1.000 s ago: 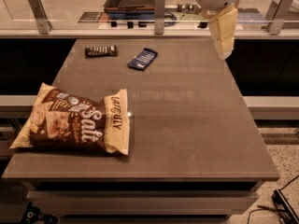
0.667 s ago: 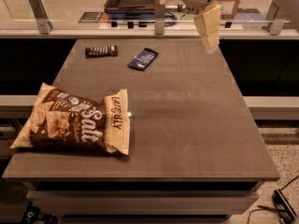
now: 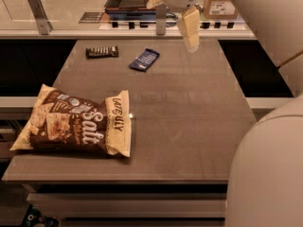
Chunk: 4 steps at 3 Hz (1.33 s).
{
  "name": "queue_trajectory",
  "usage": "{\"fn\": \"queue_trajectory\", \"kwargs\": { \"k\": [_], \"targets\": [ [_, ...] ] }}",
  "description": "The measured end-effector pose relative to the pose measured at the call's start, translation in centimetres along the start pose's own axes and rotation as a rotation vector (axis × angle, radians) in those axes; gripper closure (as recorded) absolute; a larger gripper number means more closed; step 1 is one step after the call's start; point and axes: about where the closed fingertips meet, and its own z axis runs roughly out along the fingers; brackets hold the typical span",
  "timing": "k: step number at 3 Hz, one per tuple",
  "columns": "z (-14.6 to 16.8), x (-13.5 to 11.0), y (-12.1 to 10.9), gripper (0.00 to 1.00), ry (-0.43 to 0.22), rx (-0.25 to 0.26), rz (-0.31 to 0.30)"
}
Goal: Move rxbar blueberry near brown chip bag
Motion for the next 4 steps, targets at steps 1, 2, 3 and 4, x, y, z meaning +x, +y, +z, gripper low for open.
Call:
{"fn": "queue_trajectory", "kwargs": {
  "k": [1,2,3,4],
  "targets": [
    [0.6,1.0,-0.8,0.00,0.006,0.023,-0.015],
    [2.1,1.8,-2.0,0.00,-0.001,0.014,-0.060],
    [3.5,2.1,-2.5,0.00,-0.012,-0.016,-0.087],
    [5.4,1.8,-3.2,0.00,-0.032,-0.053,-0.126]
  ]
}}
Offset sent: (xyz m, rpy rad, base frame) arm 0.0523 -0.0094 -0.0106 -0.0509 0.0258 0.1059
